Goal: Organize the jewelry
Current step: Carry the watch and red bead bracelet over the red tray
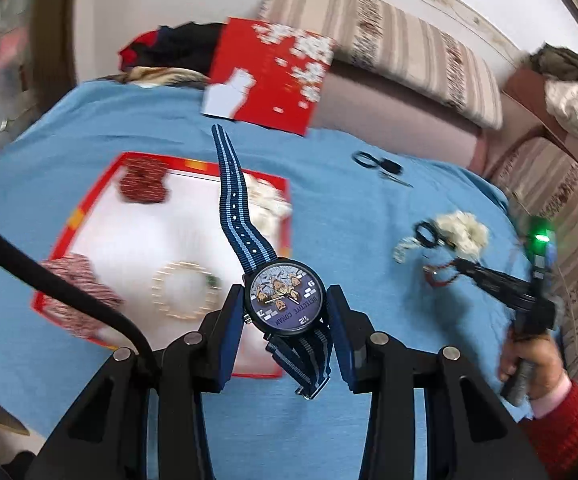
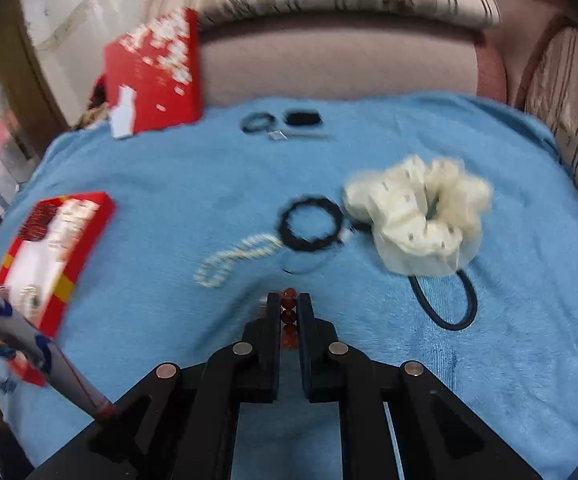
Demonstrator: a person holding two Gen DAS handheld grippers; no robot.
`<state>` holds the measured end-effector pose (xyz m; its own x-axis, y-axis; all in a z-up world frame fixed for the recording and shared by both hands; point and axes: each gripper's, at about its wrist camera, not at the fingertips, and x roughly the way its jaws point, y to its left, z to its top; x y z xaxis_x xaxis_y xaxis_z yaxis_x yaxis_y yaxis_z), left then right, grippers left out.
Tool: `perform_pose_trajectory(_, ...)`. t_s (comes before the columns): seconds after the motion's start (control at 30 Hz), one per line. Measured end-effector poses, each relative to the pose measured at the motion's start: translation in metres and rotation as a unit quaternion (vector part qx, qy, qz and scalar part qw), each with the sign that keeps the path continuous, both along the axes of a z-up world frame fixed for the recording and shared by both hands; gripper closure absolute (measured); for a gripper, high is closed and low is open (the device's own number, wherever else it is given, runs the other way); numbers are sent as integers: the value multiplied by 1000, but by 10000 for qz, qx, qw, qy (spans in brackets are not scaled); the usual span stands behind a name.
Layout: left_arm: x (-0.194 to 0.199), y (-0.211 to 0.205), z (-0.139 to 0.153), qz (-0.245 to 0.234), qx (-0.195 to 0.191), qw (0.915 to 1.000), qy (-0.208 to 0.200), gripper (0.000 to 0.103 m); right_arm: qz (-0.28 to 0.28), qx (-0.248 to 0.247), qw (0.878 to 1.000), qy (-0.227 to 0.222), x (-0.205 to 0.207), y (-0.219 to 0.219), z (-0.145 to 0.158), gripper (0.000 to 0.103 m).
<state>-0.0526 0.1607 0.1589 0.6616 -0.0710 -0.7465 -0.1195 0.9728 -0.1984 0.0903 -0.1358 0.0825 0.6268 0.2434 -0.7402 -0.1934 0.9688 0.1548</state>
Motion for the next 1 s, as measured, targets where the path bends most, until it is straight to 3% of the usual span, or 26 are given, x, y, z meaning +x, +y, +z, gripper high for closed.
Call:
perform_pose_trajectory(0.1, -4, 30, 9, 220, 7, 9998, -5, 63, 231, 46, 9994, -253, -16, 18, 29, 95)
perform_pose_trajectory(0.23, -2, 68, 21, 495, 292, 9983, -25, 63, 593, 200, 9970, -454, -26, 53, 61, 95)
perform_pose_trajectory(0.43, 28, 113, 18, 560, 251, 9980, 165, 63, 1247, 433, 9904, -401, -27, 119, 84, 95)
perform_pose_trajectory(0.73, 114, 124, -7, 292, 203, 9981, 509, 63, 1861, 588, 9808, -46, -15, 215, 71, 95)
perform_pose_trajectory(1.0, 183, 121, -63, 91, 82, 9932, 1161, 63, 2194, 1144, 9675, 513, 4, 267, 33, 95)
